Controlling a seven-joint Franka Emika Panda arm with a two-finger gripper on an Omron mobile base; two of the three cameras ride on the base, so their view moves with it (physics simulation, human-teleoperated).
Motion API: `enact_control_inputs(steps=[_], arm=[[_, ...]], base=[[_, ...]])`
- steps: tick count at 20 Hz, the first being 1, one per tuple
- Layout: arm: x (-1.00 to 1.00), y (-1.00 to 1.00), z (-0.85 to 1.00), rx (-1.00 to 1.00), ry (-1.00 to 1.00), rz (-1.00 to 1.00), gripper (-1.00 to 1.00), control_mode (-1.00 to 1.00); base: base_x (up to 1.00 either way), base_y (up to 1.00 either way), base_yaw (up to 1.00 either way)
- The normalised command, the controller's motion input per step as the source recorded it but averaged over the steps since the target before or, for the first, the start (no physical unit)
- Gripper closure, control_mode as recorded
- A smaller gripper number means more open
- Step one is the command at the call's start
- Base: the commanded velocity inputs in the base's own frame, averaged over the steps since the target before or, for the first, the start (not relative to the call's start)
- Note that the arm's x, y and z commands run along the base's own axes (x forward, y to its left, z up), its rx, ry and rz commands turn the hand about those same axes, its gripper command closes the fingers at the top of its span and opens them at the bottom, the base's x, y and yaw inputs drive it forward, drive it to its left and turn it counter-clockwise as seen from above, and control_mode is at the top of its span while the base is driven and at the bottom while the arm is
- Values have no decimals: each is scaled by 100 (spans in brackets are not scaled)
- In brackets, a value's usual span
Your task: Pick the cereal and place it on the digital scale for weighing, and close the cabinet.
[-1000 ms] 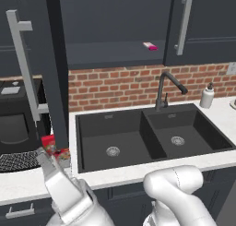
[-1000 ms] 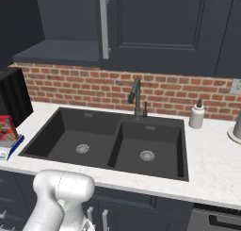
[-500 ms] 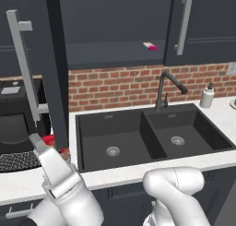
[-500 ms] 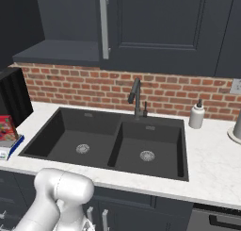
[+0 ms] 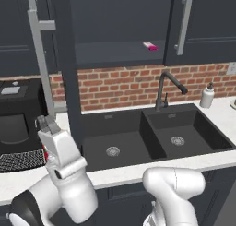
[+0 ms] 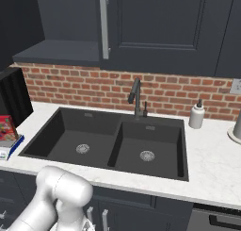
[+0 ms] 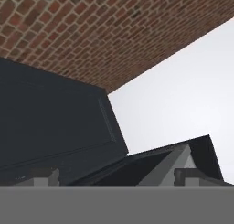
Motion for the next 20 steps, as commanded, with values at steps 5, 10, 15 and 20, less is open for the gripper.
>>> enact_control_inputs(steps=[5,10,15,20], arm=[[4,-9,0,31,-17,-12,-100,-100],[8,-40,9,30,-10,-15,-100,-100],[8,-68,16,32,-3,-16,-100,-100],[8,-83,28,33,-1,-14,-100,-100]], base=[[0,0,0],[0,0,0],[0,0,0],[0,0,0]])
